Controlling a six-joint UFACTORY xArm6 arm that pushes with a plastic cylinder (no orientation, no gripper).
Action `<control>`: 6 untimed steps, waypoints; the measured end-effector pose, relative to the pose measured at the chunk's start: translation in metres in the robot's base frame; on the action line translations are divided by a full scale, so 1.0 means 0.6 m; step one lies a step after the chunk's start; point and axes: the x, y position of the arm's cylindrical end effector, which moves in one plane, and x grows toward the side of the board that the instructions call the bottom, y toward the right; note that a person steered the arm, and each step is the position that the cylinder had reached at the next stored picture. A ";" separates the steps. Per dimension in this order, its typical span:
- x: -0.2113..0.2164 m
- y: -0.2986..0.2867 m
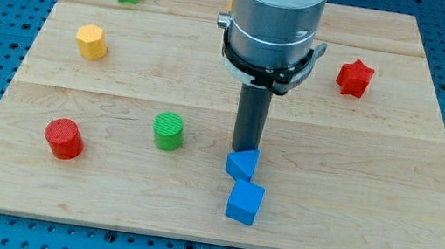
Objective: Move the red circle to green circle
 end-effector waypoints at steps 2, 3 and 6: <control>0.038 -0.168; 0.004 -0.194; -0.003 -0.381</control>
